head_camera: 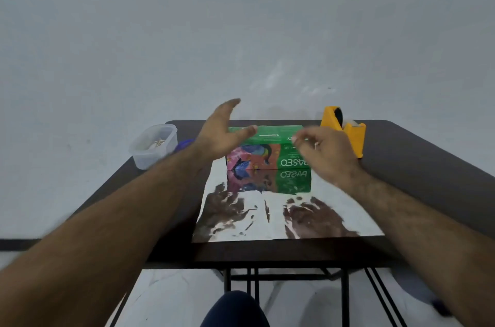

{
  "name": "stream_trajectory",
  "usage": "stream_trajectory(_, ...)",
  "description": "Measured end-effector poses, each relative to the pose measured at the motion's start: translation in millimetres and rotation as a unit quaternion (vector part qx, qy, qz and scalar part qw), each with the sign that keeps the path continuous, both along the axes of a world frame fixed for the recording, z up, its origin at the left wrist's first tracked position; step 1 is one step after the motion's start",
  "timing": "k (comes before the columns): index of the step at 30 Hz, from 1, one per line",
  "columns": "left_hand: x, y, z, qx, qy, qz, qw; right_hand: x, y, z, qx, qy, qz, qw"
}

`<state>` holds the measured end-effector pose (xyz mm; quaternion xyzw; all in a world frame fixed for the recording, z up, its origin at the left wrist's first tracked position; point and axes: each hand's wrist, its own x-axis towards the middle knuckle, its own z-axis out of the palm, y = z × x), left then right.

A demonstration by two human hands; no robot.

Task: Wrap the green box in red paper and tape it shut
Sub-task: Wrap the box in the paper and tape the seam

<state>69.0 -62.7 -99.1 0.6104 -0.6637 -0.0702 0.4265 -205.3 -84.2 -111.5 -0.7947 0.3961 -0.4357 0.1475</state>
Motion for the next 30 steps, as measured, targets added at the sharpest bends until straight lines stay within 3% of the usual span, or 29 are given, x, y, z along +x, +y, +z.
stream_trajectory(3, 5.8, 7.5, -19.9, 0.025, 0.126, 0.01, 0.992, -8.1, -32.8, 7.2, 0.049, -0.083, -0.04, 0.995)
stream_trajectory(5, 10.4, 14.2, -29.6, 0.069, 0.141, 0.02, 0.987, -17.8, -46.4, 11.1, 0.093, -0.061, -0.037, 0.993)
stream_trajectory(9, 17.4, 27.6, -36.4, 0.165, 0.052, 0.055, 0.984, -39.7, -54.8, 4.4, 0.138, 0.113, -0.038, 0.983)
stream_trajectory(12, 19.0, 33.9, -35.7, 0.209, -0.013, 0.05, 0.977, -46.0, -51.9, -5.3, 0.163, 0.275, -0.014, 0.947)
stream_trajectory(16, 23.0, 38.1, -33.3, 0.262, -0.089, 0.037, 0.96, -36.5, -49.5, -17.3, 0.175, 0.35, 0.012, 0.92)
stream_trajectory(24, 49.9, 40.2, -22.5, 0.273, -0.189, 0.012, 0.943, -20.0, -47.7, -16.1, 0.176, 0.356, 0.025, 0.918)
stream_trajectory(27, 57.8, 36.4, -24.5, 0.246, -0.12, -0.012, 0.962, -21.1, -48.8, -13.6, 0.172, 0.336, 0.016, 0.926)
stream_trajectory(30, 57.4, 28.4, -22.3, 0.188, 0.011, -0.019, 0.982, -21.9, -55.5, -5.7, 0.166, 0.212, 0.019, 0.963)
